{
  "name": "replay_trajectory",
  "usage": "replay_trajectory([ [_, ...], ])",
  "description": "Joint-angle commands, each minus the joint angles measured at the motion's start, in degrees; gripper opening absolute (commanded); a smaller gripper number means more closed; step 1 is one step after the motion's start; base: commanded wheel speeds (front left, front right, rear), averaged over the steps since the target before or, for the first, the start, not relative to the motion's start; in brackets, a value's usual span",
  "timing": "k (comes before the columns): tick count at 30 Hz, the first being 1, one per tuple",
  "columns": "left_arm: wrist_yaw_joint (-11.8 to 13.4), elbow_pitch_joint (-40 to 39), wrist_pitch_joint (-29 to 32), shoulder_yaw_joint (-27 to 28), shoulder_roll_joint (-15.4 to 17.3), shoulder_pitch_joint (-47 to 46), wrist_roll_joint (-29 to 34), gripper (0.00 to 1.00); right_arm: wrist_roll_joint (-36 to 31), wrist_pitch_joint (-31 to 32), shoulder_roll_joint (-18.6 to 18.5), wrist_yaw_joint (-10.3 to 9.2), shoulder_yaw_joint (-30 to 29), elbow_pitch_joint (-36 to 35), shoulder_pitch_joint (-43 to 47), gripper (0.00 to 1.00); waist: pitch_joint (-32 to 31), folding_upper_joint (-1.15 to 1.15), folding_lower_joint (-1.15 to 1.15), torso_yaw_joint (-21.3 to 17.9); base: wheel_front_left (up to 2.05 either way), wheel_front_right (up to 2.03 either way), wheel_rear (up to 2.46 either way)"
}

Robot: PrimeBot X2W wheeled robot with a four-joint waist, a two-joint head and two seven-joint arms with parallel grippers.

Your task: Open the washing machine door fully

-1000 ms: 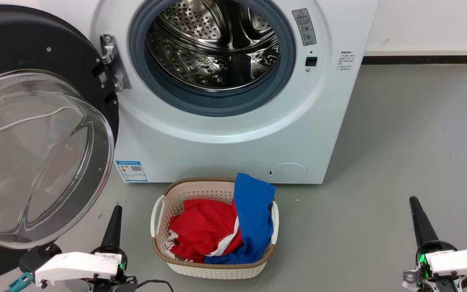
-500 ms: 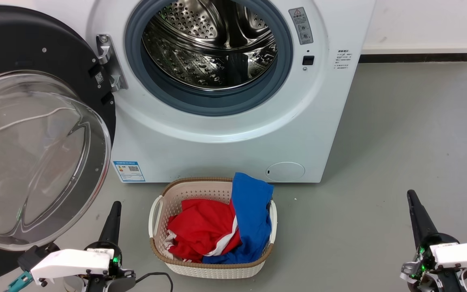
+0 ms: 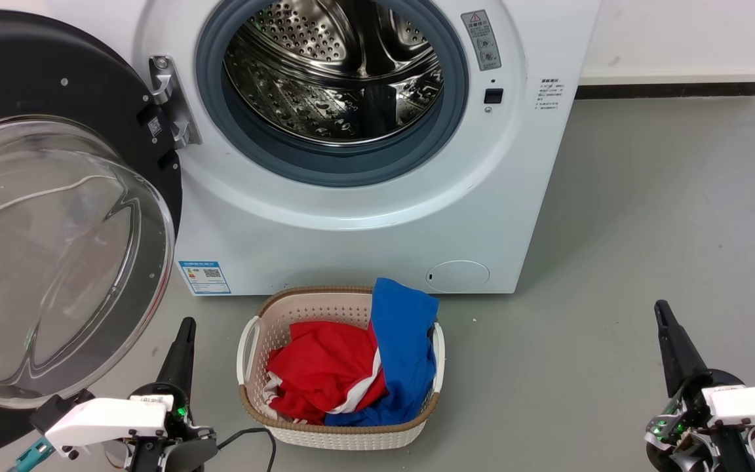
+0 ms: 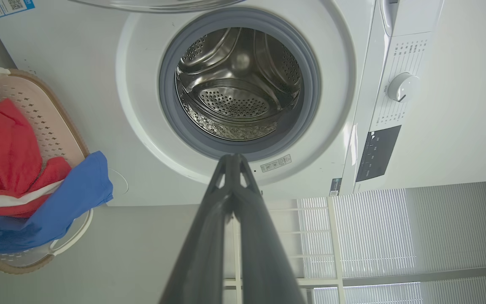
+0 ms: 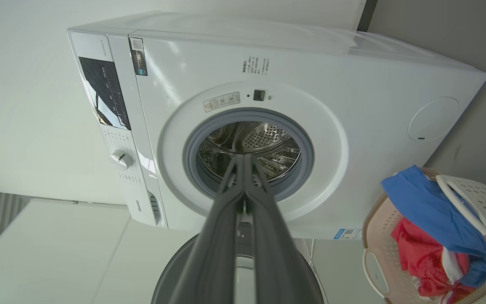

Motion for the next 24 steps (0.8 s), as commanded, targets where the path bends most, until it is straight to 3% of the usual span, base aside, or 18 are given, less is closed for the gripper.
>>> replay_trajectory([
  [1,-0.3,0.1,0.4,0.2,0.0,-0.9,-1.0,0.0,1.1,0.2,-0.1,0.0,0.0,0.2,-1.2,0.0,0.0,0.0,0.0,0.0,0.0,0.0,0.0],
  [14,-0.5,0.5,1.7,0.7,0.0,-1.6,-6.5,0.0,6.0,1.7,0.1,0.0,-0.2,1.2,-2.3,0.0,0.1,0.0,0.0,-0.5,0.0,0.0,0.0],
  [24,-0.5,0.5,1.6,0.6,0.0,-1.5,-6.2,0.0,5.5,1.8,0.2,0.0,-0.4,1.1,-2.3,0.0,0.1,0.0,0.0,-0.5,0.0,0.0,0.0],
])
